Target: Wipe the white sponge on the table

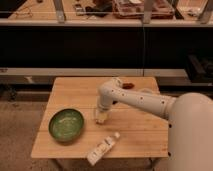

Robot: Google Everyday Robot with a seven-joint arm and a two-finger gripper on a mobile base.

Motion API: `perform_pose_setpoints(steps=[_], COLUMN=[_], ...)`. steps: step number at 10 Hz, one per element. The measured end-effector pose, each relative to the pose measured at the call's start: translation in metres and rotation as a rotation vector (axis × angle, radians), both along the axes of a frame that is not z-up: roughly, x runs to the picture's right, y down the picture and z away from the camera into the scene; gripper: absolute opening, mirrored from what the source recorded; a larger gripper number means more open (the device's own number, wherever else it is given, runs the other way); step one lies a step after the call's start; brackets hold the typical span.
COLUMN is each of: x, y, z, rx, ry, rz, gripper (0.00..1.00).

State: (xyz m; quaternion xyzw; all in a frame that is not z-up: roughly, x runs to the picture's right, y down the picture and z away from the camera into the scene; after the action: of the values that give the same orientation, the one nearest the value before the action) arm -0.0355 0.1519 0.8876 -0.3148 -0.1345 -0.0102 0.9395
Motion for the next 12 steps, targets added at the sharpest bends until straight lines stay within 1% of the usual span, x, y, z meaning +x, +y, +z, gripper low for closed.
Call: perform_pose_setpoints(steps=[2,3,4,5,7,8,9,10,11,12], x=[0.004,0.007,0.015,0.029,0.051,0.070,0.082,0.094,0.113,0.124], y=[0.022,0.029,0.040,0.047,0.050,0.049,0.048,0.047,0.043,0.039], z=[-0.009,-0.014,-0.021,-0.028,-0.038,-0.043,-0.045,-0.045,-0.042,-0.038], rx=[-0.018,-0.024,-0.029,-0.030,-0.027,-0.024,-0.026,-0.033,-0.041,-0.048], ry=[-0.015,-0.020,-0.024,-0.016,0.005,0.027,0.044,0.061,0.089,0.106], rz=[-0.040,-0.047,-0.058,-0.059,-0.044,-0.026,-0.010,0.005,0.031,0.053], gripper=[0.00,0.00,0.00,0.00,0.00,0.00,0.00,0.00,0.00,0.00])
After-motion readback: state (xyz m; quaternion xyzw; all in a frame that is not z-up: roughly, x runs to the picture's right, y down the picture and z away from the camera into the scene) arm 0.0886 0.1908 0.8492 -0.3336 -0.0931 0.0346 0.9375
